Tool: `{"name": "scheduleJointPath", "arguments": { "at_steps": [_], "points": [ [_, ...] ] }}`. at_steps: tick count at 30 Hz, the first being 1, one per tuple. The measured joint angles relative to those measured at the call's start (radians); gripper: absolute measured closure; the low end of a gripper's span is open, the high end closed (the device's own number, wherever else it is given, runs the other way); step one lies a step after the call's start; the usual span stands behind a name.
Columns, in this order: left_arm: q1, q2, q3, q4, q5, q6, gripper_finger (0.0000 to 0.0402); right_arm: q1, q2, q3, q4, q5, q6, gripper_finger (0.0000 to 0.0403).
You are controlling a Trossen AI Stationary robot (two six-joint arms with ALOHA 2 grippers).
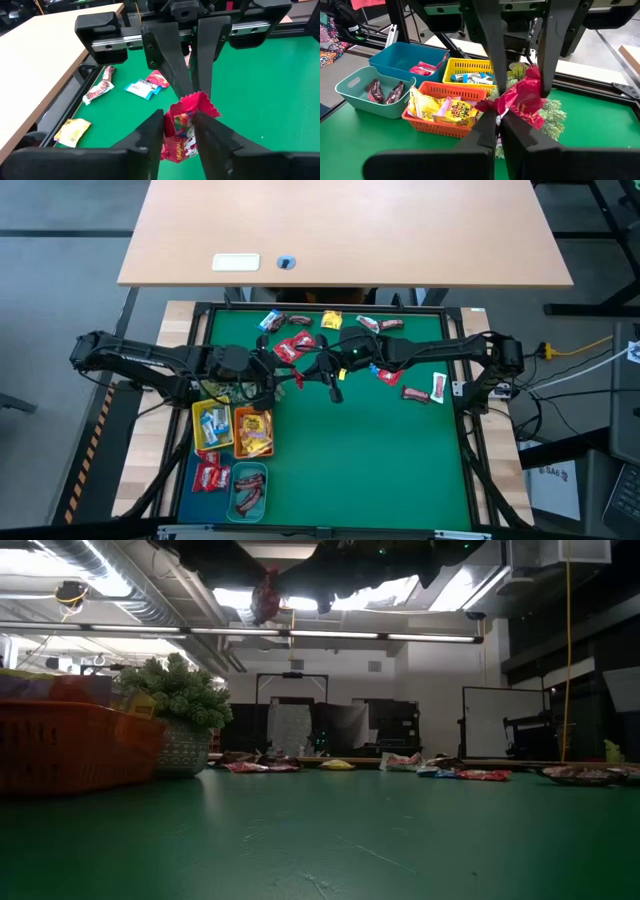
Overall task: Sort candy
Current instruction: Put the red candy into the blue basket
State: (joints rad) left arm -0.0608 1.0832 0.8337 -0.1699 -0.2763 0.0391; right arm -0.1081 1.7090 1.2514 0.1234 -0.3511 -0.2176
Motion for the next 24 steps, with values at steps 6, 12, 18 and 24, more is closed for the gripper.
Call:
{"name": "scheduleJointPath", "arguments": {
  "at_steps": [6, 12, 18, 24],
  "points": [
    [0.0, 0.0, 0.0, -0.005, -0.002, 0.0, 0.0357, 0.0, 0.0, 0.0, -0.001, -0.001, 0.001, 0.0386],
    [0.0, -0.001, 0.0, -0.004, -0.002, 0.0, 0.0397, 0.0, 0.0, 0.0, -0.006, -0.001, 0.003, 0.0386],
    [0.0, -0.001, 0.0, -0.003, -0.002, -0.001, 0.0399, 0.0, 0.0, 0.0, -0.006, -0.001, 0.003, 0.0385],
    [0.0, -0.001, 0.0, -0.004, -0.002, -0.003, 0.0401, 0.0, 0.0, 0.0, -0.006, 0.0, 0.003, 0.0326]
  ]
}}
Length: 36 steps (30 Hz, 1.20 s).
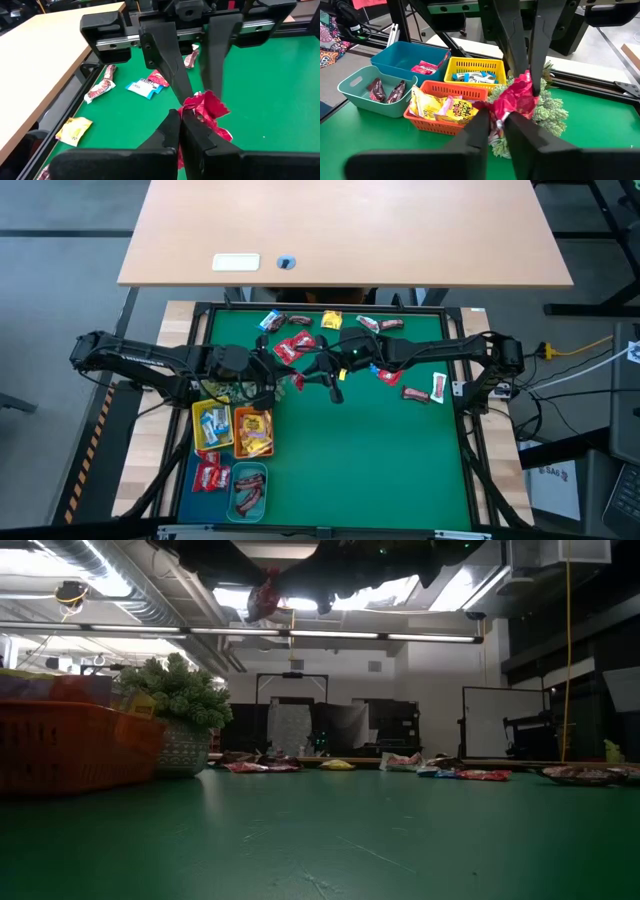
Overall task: Sort candy
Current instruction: Put the red candy into the blue basket
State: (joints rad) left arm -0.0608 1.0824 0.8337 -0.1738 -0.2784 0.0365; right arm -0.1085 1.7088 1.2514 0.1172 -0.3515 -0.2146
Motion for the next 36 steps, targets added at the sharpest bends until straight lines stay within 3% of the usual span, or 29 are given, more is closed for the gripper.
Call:
{"name": "scheduleJointPath", "arguments": {
  "at_steps": [5, 10, 19, 24, 27, 30, 34, 36],
  "points": [
    [0.0, -0.001, 0.0, -0.009, -0.008, -0.009, 0.0401, 0.001, 0.0, 0.0, -0.009, 0.03, 0.0, 0.0248],
    [-0.002, -0.008, 0.0, -0.041, 0.025, -0.049, 0.0401, -0.005, 0.0, 0.001, -0.027, 0.066, 0.0, 0.0199],
    [-0.002, -0.101, 0.0, -0.187, 0.187, -0.211, 0.0401, -0.006, -0.033, 0.001, -0.087, 0.221, 0.0, 0.0182],
    [-0.002, -0.153, 0.0, -0.33, 0.293, -0.302, 0.0401, -0.006, -0.051, 0.001, -0.098, 0.238, 0.0, 0.0182],
    [-0.002, -0.173, 0.0, -0.412, 0.405, -0.364, 0.0401, -0.006, -0.052, 0.001, -0.102, 0.236, 0.0, 0.0182],
    [-0.002, -0.183, 0.0, -0.503, 0.581, -0.455, 0.0401, -0.006, -0.052, 0.001, -0.12, 0.236, 0.0, 0.0182],
    [-0.024, -0.182, 0.0, -0.644, 0.855, -0.682, 0.0401, -0.005, -0.052, 0.001, -0.151, 0.248, 0.0, 0.0182],
    [-0.06, -0.182, 0.0, -0.702, 0.927, -0.823, 0.0401, -0.005, -0.052, 0.001, -0.157, 0.254, 0.0, 0.0182]
  ]
}}
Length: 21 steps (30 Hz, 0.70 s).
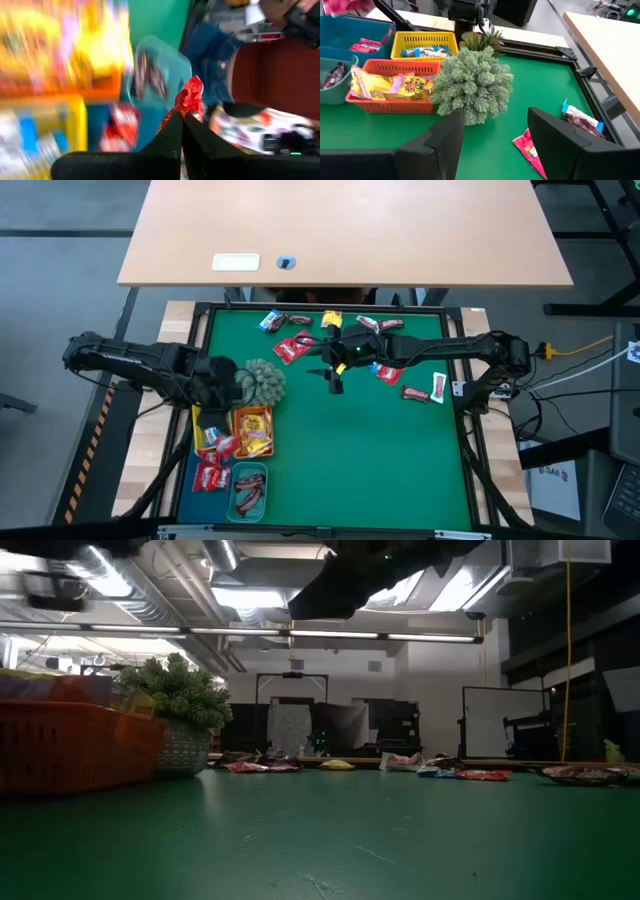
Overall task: Sort candy
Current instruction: Put the red candy into the blue basket
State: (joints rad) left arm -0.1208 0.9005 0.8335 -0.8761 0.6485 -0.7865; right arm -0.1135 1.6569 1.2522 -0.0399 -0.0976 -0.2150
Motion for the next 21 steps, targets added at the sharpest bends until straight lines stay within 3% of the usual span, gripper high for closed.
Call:
{"name": "scheduleJointPath", "arguments": {
  "at_steps": [9, 14, 21],
  "points": [
    [-0.228, 0.005, 0.0, -0.053, -0.029, -0.496, 0.0401, 0.0, 0.0, 0.0, -0.041, 0.009, 0.0, 0.0182],
    [-0.312, 0.005, 0.0, -0.057, -0.06, -0.592, 0.0401, 0.0, 0.0, 0.0, -0.041, 0.009, 0.0, 0.0182],
    [-0.37, 0.01, 0.0, -0.059, -0.063, -0.604, 0.0401, 0.0, 0.0, 0.0, -0.048, 0.009, 0.0, 0.0182]
  ]
}}
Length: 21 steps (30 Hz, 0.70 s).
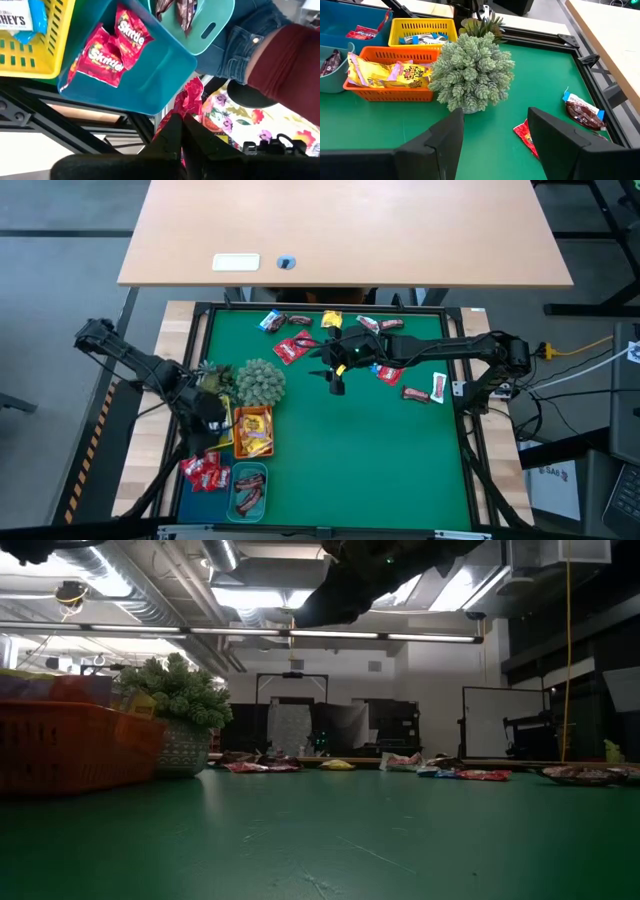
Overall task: Sort candy
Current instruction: Put the red candy into the blue basket
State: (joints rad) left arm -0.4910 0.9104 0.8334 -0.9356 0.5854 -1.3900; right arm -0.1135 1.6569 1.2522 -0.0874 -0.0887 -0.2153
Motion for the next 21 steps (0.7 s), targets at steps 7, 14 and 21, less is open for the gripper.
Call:
{"name": "scheduleJointPath", "arguments": {
  "at_steps": [7, 14, 21],
  "points": [
    [-0.031, 0.0, 0.0, 0.0, -0.033, -0.064, 0.0385, 0.0, 0.0, 0.0, -0.043, 0.0, 0.0, 0.0182],
    [-0.063, 0.0, 0.0, 0.0, -0.134, -0.07, 0.0325, 0.0, 0.0, 0.0, -0.064, 0.0, 0.0, 0.0182],
    [-0.066, 0.0, 0.0, 0.028, -0.483, 0.042, 0.0308, 0.0, 0.001, 0.026, -0.254, 0.136, 0.0, 0.0182]
  ]
}}
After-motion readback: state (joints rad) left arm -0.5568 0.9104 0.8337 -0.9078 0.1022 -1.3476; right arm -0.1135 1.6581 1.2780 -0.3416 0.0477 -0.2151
